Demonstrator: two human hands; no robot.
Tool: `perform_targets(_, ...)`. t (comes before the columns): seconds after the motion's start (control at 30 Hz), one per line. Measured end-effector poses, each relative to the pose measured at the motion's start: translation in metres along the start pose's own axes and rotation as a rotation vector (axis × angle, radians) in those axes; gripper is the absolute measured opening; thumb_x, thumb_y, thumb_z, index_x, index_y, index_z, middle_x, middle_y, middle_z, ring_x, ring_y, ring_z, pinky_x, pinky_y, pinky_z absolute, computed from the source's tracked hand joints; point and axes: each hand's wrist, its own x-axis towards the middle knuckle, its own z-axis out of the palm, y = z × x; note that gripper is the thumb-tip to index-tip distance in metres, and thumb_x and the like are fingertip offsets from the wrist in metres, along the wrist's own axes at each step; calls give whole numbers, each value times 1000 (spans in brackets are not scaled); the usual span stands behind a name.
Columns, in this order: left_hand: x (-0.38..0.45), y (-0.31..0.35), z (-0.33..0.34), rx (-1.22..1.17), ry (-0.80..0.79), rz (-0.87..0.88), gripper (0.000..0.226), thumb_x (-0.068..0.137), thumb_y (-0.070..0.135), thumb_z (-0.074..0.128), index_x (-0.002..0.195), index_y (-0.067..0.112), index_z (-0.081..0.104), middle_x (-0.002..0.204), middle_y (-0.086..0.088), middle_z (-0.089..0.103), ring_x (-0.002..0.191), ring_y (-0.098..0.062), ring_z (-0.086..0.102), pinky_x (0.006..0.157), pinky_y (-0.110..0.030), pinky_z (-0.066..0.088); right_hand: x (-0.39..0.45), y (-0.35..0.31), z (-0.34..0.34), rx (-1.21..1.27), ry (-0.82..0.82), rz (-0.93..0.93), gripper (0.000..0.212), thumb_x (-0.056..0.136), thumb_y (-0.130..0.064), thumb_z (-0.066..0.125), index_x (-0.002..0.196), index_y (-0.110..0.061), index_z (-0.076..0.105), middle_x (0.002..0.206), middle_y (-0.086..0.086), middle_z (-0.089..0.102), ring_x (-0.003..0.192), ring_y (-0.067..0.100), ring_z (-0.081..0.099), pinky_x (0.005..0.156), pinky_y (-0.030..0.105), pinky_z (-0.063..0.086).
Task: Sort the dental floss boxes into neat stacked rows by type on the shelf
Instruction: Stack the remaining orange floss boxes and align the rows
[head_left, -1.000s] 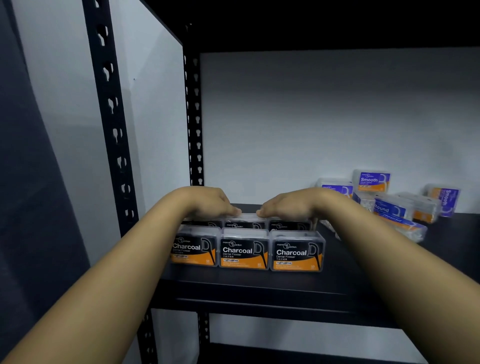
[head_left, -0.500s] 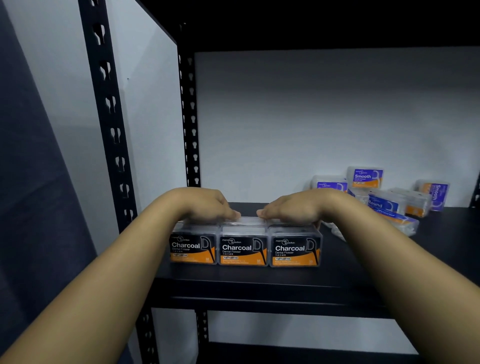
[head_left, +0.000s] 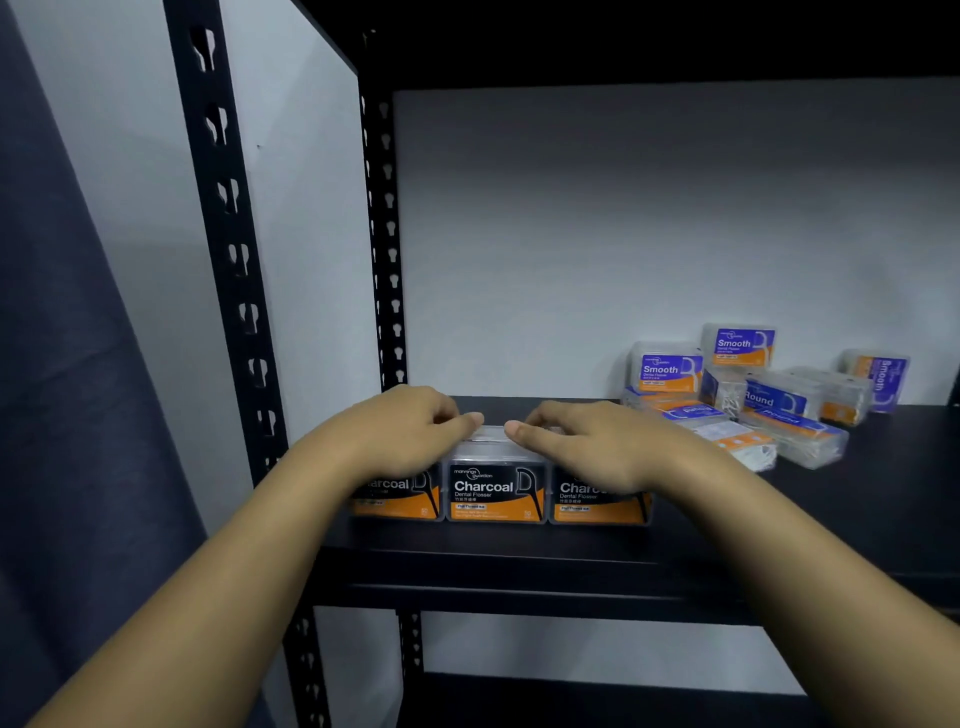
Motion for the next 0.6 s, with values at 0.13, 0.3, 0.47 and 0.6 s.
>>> perform_targets(0.13,-9,1,12,57,132,25,46,99,64,32,97,32,66,85,11,66,83,-12,62,78,-37,54,-2,-1,5,-35,35,-26,66,91,-82,24,129,-39,57,127,-1,69,116,21,62,97,41,49)
perform_targets(0.3,-12,3,18,84,195,36,43,101,59,31,100,31,64,89,8,67,88,-20,63,80,-39,54,-2,-2,8,-71,87,-48,61,94,-78,25,120,-36,61,118,0,71,110,22,63,93,41,50)
perform_targets(0.47,-15,4,20,118,196,5,39,102,55,30,92,30,59,85,7,63,85,-21,61,76,-38,53,-3,-3,11,-101,133,-58,52,96,-73,30,107,-32,61,100,-3,70,100,23,64,89,42,52)
perform_targets(0.6,-21,3,18,48,191,-16,36,102,50,37,103,28,65,92,6,66,89,-18,61,79,-39,54,-3,-5,14,-95,147,-72,51,97,-70,31,103,-29,61,90,-4,66,94,24,63,84,40,52)
